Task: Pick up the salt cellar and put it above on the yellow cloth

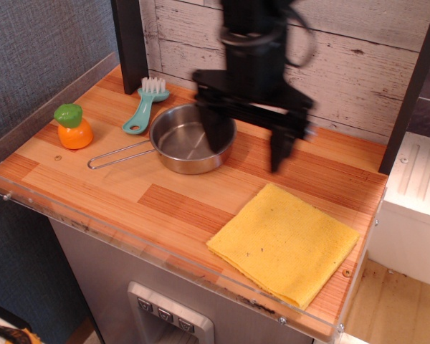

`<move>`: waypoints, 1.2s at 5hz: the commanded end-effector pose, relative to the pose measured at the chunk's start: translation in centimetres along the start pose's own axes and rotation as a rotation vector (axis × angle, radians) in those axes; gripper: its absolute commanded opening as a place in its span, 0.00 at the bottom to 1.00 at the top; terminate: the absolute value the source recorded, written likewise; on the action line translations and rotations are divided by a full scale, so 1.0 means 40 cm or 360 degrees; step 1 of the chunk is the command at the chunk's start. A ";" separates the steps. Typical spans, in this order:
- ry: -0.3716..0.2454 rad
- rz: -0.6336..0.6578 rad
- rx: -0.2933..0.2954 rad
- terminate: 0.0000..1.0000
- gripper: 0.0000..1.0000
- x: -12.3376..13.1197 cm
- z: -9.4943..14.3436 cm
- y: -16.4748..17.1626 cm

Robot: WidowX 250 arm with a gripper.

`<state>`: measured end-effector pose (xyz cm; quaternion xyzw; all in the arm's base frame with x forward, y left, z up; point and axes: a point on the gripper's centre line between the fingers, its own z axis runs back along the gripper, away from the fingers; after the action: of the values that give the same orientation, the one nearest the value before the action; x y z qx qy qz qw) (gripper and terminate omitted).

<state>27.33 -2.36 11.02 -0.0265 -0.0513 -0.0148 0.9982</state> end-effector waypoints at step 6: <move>-0.0031 0.0596 0.0204 0.00 1.00 0.001 -0.052 0.583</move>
<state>28.68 20.28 6.23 0.0188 -0.0352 0.1704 0.9846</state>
